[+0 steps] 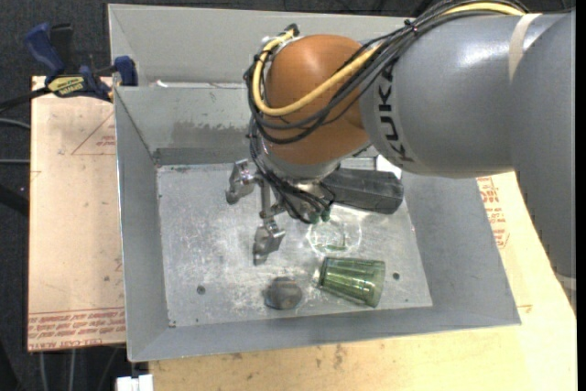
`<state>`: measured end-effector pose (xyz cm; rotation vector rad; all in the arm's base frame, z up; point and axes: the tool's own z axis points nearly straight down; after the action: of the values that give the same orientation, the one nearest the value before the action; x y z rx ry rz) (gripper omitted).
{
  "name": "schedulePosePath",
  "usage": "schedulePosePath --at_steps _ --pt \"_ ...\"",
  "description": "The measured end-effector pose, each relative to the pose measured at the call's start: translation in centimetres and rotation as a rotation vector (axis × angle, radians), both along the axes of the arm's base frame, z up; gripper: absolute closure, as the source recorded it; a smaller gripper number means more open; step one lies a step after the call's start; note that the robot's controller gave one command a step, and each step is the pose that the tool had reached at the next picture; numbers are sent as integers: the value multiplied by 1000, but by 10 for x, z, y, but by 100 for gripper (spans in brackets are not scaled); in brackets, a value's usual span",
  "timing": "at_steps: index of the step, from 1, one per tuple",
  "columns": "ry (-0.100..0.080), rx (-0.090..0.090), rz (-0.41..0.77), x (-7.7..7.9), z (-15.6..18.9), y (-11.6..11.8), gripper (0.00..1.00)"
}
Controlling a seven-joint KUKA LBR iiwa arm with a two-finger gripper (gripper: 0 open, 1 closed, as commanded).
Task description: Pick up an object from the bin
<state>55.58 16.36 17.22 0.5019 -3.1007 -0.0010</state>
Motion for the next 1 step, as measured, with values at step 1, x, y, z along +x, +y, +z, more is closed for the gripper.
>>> schedulePosePath --at_steps 1 --pt "1 2 53 -10 26 -28 0"
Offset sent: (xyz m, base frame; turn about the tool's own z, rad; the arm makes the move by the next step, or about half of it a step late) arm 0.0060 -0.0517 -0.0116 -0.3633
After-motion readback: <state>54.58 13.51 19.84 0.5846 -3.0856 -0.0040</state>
